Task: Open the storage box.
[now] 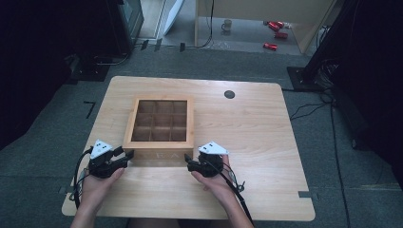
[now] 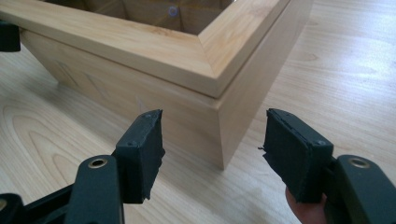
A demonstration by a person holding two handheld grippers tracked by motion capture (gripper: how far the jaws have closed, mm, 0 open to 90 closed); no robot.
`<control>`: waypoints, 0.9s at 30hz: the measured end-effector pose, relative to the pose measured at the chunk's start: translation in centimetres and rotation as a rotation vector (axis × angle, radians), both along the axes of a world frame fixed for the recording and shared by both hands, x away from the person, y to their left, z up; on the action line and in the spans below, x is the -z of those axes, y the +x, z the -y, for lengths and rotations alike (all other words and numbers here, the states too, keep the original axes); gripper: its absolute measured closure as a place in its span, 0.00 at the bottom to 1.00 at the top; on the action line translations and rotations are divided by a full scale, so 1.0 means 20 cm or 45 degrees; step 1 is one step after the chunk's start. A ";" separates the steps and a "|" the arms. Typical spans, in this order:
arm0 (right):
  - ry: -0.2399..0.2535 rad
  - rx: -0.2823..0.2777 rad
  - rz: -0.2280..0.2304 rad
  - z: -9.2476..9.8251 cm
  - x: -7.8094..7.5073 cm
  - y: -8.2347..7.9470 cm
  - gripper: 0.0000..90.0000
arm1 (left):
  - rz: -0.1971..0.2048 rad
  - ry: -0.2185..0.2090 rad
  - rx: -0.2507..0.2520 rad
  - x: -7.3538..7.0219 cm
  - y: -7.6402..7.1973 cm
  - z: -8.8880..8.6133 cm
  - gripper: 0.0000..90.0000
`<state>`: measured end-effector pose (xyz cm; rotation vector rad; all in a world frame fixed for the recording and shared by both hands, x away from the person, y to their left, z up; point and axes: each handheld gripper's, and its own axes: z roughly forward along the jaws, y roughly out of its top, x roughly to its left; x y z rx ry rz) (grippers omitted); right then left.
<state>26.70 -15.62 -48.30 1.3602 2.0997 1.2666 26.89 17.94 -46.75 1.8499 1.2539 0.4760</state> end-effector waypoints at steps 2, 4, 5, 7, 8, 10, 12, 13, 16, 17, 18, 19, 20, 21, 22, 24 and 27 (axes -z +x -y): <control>-0.001 -0.002 0.001 0.00 0.00 0.00 0.42 | 0.001 -0.009 0.004 0.00 0.00 0.00 0.60; -0.002 0.004 0.006 -0.02 -0.01 0.02 0.43 | 0.007 -0.011 0.005 -0.01 0.00 0.00 0.60; -0.004 0.008 0.006 -0.02 -0.02 0.02 0.43 | 0.008 -0.011 0.005 -0.01 0.00 0.00 0.60; 0.001 0.009 0.009 -0.02 -0.02 0.03 0.43 | 0.007 -0.009 0.006 -0.01 0.00 0.00 0.60; 0.004 0.010 0.009 -0.02 -0.03 0.03 0.44 | 0.007 -0.008 0.006 -0.01 0.00 0.00 0.60; 0.015 0.013 0.018 -0.03 -0.03 0.04 0.45 | 0.006 -0.008 0.008 -0.01 0.00 -0.01 0.60; 0.015 0.009 0.021 -0.04 -0.04 0.04 0.46 | 0.007 -0.018 0.006 -0.01 0.00 -0.01 0.60; 0.015 0.006 0.025 -0.04 -0.04 0.04 0.47 | 0.007 -0.015 0.007 -0.01 0.00 -0.01 0.60; 0.008 0.006 0.035 -0.06 -0.04 0.05 0.47 | 0.009 -0.030 0.005 -0.01 0.00 -0.01 0.60; 0.010 0.008 0.042 -0.06 -0.05 0.04 0.48 | 0.013 -0.054 0.007 -0.02 0.00 -0.02 0.60; 0.010 0.008 0.042 -0.06 -0.05 0.04 0.48 | 0.013 -0.054 0.007 -0.02 0.00 -0.02 0.60; 0.013 0.010 0.048 -0.06 -0.05 0.04 0.48 | 0.016 -0.065 0.007 -0.02 0.00 -0.02 0.60; 0.010 0.009 0.058 -0.06 -0.06 0.04 0.48 | 0.020 -0.074 0.008 -0.02 0.00 -0.02 0.60; 0.007 0.010 0.064 -0.06 -0.06 0.04 0.48 | 0.022 -0.084 0.008 -0.02 0.00 -0.02 0.60; 0.001 0.009 0.072 -0.06 -0.07 0.04 0.48 | 0.024 -0.094 0.006 -0.02 0.00 -0.03 0.61; -0.012 0.003 0.085 -0.07 -0.08 0.04 0.48 | 0.028 -0.115 0.004 -0.03 0.00 -0.04 0.61; -0.014 -0.004 0.098 -0.07 -0.11 0.04 0.48 | 0.036 -0.124 -0.007 -0.04 -0.02 -0.07 0.59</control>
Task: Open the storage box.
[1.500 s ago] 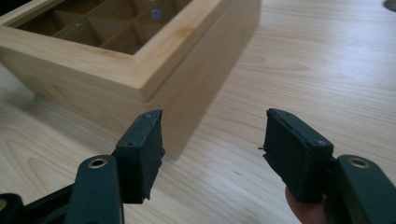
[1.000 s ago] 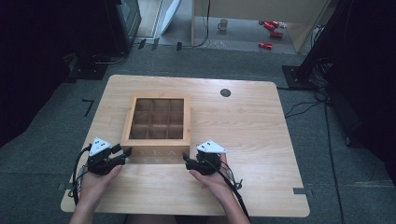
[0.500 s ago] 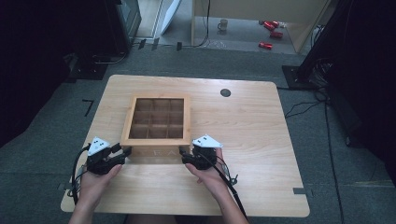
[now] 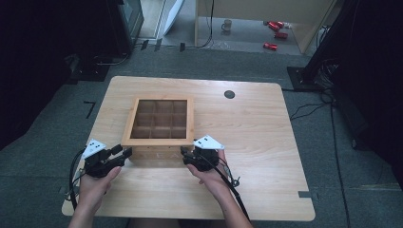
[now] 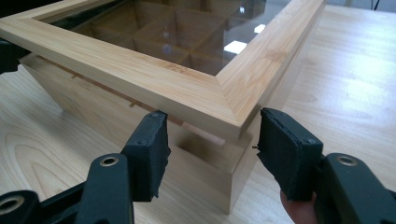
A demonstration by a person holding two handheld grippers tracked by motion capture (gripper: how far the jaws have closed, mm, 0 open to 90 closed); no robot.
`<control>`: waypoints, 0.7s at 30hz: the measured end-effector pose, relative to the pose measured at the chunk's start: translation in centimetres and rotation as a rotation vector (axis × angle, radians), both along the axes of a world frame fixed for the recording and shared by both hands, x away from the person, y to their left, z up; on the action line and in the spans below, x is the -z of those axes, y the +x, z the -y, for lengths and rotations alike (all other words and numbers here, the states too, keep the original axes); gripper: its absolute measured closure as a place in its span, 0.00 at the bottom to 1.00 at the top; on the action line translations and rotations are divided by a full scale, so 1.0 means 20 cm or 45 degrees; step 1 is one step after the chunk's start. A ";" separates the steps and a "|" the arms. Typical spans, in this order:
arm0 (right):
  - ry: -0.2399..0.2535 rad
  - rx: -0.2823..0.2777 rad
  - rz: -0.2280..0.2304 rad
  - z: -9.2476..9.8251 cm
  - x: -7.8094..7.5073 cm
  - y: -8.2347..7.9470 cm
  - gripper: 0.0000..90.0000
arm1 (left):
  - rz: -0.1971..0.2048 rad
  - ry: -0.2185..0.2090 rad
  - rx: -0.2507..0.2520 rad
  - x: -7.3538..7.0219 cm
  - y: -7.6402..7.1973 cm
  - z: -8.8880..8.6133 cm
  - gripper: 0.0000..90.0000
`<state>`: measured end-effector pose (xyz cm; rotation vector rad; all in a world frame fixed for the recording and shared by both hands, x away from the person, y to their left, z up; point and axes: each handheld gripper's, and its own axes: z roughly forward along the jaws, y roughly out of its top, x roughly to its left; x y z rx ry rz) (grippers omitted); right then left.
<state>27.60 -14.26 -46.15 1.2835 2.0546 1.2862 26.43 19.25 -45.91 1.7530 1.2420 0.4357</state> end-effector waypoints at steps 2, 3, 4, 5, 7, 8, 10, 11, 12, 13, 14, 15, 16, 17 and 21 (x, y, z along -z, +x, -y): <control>0.008 0.000 0.019 0.00 -0.03 0.00 0.48 | -0.005 0.006 -0.010 0.00 -0.01 -0.03 0.56; 0.015 -0.001 0.031 0.00 -0.05 0.01 0.48 | -0.014 0.014 -0.016 0.01 -0.02 -0.04 0.56; 0.036 0.009 0.043 0.01 -0.10 0.02 0.47 | -0.041 0.024 -0.032 0.04 -0.03 -0.06 0.54; 0.036 0.007 0.055 0.01 -0.12 0.02 0.47 | -0.056 0.032 -0.042 0.06 -0.03 -0.07 0.52; 0.024 0.007 0.074 0.01 -0.17 0.03 0.47 | -0.087 0.056 -0.060 0.10 -0.04 -0.09 0.49; 0.018 0.008 0.079 0.01 -0.19 0.04 0.47 | -0.087 0.056 -0.060 0.10 -0.04 -0.09 0.48; 0.009 0.006 0.101 0.01 -0.22 0.05 0.46 | -0.121 0.093 -0.078 0.15 -0.06 -0.10 0.45; 0.003 0.006 0.110 0.01 -0.24 0.06 0.45 | -0.121 0.093 -0.078 0.15 -0.06 -0.10 0.43; 0.002 0.007 0.117 0.01 -0.26 0.06 0.45 | -0.142 0.130 -0.103 0.19 -0.05 -0.11 0.42; 0.000 0.005 0.127 0.01 -0.28 0.07 0.45 | -0.153 0.141 -0.114 0.21 -0.05 -0.12 0.41; 0.004 0.007 0.140 0.01 -0.29 0.08 0.45 | -0.165 0.153 -0.128 0.22 -0.05 -0.12 0.40; 0.007 0.007 0.147 0.01 -0.31 0.09 0.45 | -0.164 0.162 -0.137 0.24 -0.04 -0.12 0.40; 0.012 0.009 0.152 0.01 -0.33 0.10 0.45 | -0.170 0.171 -0.140 0.25 -0.04 -0.12 0.40; 0.012 0.009 0.152 0.01 -0.33 0.10 0.45 | -0.170 0.171 -0.140 0.25 -0.04 -0.12 0.40; 0.033 0.013 0.198 0.03 -0.41 0.17 0.45 | -0.170 0.205 -0.146 0.27 -0.04 -0.10 0.40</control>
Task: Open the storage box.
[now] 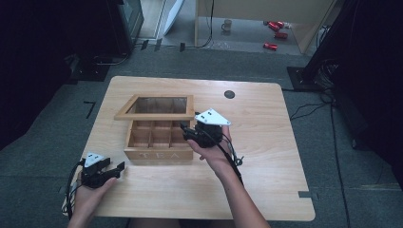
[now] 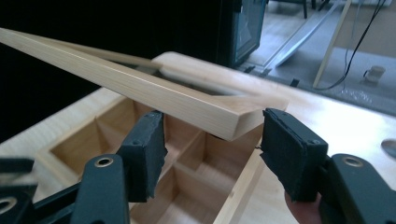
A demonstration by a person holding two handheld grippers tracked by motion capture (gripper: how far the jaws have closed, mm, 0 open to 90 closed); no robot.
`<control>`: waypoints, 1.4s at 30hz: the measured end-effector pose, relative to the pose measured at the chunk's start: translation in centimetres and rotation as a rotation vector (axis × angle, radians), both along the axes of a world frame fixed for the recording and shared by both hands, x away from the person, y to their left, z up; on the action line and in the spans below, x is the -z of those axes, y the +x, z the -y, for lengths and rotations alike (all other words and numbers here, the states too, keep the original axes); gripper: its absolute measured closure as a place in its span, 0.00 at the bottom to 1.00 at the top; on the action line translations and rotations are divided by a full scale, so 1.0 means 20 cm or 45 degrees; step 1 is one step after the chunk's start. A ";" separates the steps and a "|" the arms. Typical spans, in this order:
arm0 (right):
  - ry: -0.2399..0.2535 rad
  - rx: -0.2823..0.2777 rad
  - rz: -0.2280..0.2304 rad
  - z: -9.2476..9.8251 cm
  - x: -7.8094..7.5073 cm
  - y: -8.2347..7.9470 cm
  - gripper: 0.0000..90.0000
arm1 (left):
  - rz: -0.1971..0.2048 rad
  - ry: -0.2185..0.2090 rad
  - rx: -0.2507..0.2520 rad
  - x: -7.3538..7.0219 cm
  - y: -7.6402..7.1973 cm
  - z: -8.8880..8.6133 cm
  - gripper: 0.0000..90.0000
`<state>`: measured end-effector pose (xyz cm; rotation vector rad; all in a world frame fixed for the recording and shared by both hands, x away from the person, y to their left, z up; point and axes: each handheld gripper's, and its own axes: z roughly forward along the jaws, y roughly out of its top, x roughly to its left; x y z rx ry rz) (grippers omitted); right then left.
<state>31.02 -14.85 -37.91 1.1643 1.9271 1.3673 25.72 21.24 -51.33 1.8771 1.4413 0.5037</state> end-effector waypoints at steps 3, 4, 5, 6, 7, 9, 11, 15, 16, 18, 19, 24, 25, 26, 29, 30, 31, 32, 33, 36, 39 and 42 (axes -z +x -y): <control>0.010 0.002 0.021 0.01 -0.03 0.03 0.45 | 0.003 0.002 0.002 0.00 0.00 0.00 0.40; 0.013 0.003 0.043 0.01 -0.07 0.07 0.45 | 0.005 -0.003 0.001 0.00 0.00 0.00 0.40; 0.010 0.004 0.058 0.01 -0.08 0.08 0.45 | 0.005 -0.007 0.001 0.00 0.00 0.00 0.40; 0.010 0.004 0.058 0.01 -0.08 0.08 0.45 | 0.006 -0.011 0.001 0.01 0.00 0.00 0.40; 0.001 0.001 0.076 0.01 -0.10 0.10 0.45 | 0.008 -0.010 0.002 0.01 0.00 0.00 0.40; 0.003 -0.008 0.104 0.02 -0.14 0.15 0.46 | 0.013 -0.012 0.016 0.01 0.00 0.01 0.40; 0.008 -0.013 0.110 0.02 -0.15 0.17 0.46 | 0.012 -0.008 0.025 0.01 0.00 0.01 0.40; 0.054 -0.023 0.129 0.03 -0.20 0.27 0.48 | 0.016 -0.008 0.032 0.01 0.00 0.01 0.41; 0.057 -0.021 0.124 0.03 -0.20 0.29 0.48 | 0.016 -0.010 0.033 0.01 0.00 0.01 0.41; 0.059 -0.018 0.124 0.03 -0.20 0.31 0.48 | 0.016 -0.011 0.033 0.01 0.00 0.01 0.41; 0.063 -0.016 0.118 0.03 -0.20 0.33 0.49 | 0.015 -0.008 0.035 0.01 0.00 0.01 0.41; 0.058 0.007 0.092 0.01 -0.17 0.43 0.52 | 0.021 0.013 0.033 0.01 -0.01 0.02 0.40; 0.048 0.018 0.096 0.00 -0.14 0.46 0.53 | 0.024 0.014 0.031 0.01 -0.01 0.02 0.40; 0.043 0.023 0.091 0.00 -0.13 0.47 0.53 | 0.026 0.022 0.036 0.01 -0.01 0.02 0.40; 0.044 0.039 0.083 0.00 -0.09 0.51 0.57 | 0.025 0.019 0.037 0.01 -0.01 0.02 0.40; 0.050 0.043 0.080 0.00 -0.08 0.52 0.58 | 0.025 0.012 0.037 0.01 -0.01 0.02 0.40; 0.058 0.046 0.075 0.00 -0.06 0.54 0.59 | 0.025 0.012 0.037 0.01 -0.01 0.02 0.40; 0.072 0.048 0.070 0.01 -0.05 0.55 0.60 | 0.024 0.010 0.038 0.01 -0.01 0.02 0.40; 0.084 0.049 0.065 0.01 -0.04 0.57 0.60 | 0.024 0.007 0.039 0.01 -0.01 0.02 0.40; 0.107 0.048 0.055 0.02 -0.02 0.60 0.61 | 0.023 0.002 0.044 0.01 0.00 0.02 0.40; 0.105 0.042 0.059 0.02 0.00 0.65 0.61 | 0.021 0.001 0.049 0.01 0.00 0.02 0.40; 0.098 0.045 0.061 0.02 0.02 0.69 0.61 | 0.019 -0.001 0.051 0.01 0.00 0.02 0.40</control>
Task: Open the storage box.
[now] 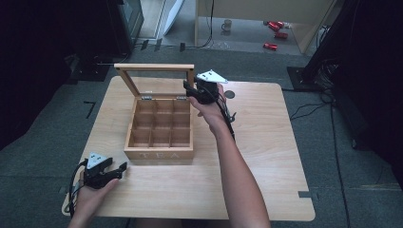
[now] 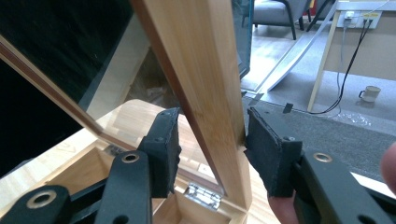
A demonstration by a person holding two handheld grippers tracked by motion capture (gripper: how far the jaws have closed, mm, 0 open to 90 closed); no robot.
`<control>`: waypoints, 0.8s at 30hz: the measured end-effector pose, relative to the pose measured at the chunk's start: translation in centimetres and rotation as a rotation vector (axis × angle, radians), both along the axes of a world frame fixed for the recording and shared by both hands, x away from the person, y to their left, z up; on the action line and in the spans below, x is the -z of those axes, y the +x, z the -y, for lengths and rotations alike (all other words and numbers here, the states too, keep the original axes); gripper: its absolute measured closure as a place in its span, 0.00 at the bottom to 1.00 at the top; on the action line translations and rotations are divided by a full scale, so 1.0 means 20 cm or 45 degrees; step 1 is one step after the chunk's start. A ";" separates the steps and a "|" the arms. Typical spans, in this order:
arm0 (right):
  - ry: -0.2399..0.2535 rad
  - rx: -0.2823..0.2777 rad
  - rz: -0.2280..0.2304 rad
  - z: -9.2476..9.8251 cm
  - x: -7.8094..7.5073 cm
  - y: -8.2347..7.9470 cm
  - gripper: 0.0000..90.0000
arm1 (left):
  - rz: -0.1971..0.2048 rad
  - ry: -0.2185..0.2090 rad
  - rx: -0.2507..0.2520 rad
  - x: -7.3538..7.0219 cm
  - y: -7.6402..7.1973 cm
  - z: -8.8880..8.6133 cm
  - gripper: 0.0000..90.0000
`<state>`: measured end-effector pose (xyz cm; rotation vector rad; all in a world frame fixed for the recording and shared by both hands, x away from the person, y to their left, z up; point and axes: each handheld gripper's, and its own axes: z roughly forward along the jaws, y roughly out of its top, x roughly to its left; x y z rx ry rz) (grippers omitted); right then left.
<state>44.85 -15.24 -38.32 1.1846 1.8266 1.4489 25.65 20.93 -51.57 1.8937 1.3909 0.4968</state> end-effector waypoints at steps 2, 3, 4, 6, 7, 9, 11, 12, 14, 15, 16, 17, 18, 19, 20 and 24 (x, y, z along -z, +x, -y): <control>0.000 -0.001 -0.004 0.00 0.02 0.03 0.61 | 0.001 -0.001 0.002 0.00 0.00 0.00 0.40; -0.003 -0.005 -0.008 0.00 0.02 0.05 0.61 | 0.001 0.000 0.003 0.00 0.00 0.00 0.40; 0.002 -0.011 -0.018 0.00 0.04 0.07 0.62 | 0.002 -0.003 0.001 0.00 0.00 0.00 0.40; 0.008 -0.007 -0.020 0.00 0.04 0.08 0.63 | 0.000 -0.003 0.005 0.00 0.00 0.00 0.40; 0.018 0.007 -0.022 0.00 0.04 0.10 0.65 | 0.000 -0.005 0.005 0.00 0.00 0.00 0.40; -0.002 0.006 -0.010 0.00 0.04 0.11 0.67 | -0.001 -0.008 0.007 0.00 0.00 0.00 0.40; -0.028 0.000 0.001 0.01 0.04 0.13 0.70 | -0.001 -0.004 0.009 0.00 0.00 0.00 0.40; -0.028 0.000 0.001 0.01 0.04 0.13 0.70 | -0.001 -0.004 0.009 0.00 0.00 0.00 0.40; -0.042 0.010 -0.007 0.01 0.03 0.14 0.74 | 0.001 -0.003 0.008 0.00 0.00 0.00 0.40; -0.041 0.029 -0.019 0.01 0.03 0.15 0.74 | 0.002 -0.002 0.008 0.00 0.00 0.00 0.40; -0.043 0.049 -0.029 0.01 0.03 0.16 0.75 | 0.002 -0.001 0.009 0.00 0.00 0.00 0.40; -0.022 0.075 -0.052 0.00 0.03 0.17 0.75 | 0.001 0.004 0.015 0.00 0.00 0.00 0.39; -0.022 0.075 -0.052 0.00 0.03 0.17 0.75 | 0.001 0.004 0.015 0.00 0.00 0.00 0.38; -0.015 0.081 -0.060 0.00 0.03 0.18 0.75 | 0.002 0.006 0.019 0.00 0.00 0.01 0.38; -0.011 0.083 -0.061 0.00 0.03 0.18 0.75 | 0.002 0.013 0.026 0.00 0.00 0.01 0.37; 0.005 0.113 -0.079 0.00 0.03 0.21 0.75 | 0.001 0.025 0.035 0.00 0.00 0.01 0.32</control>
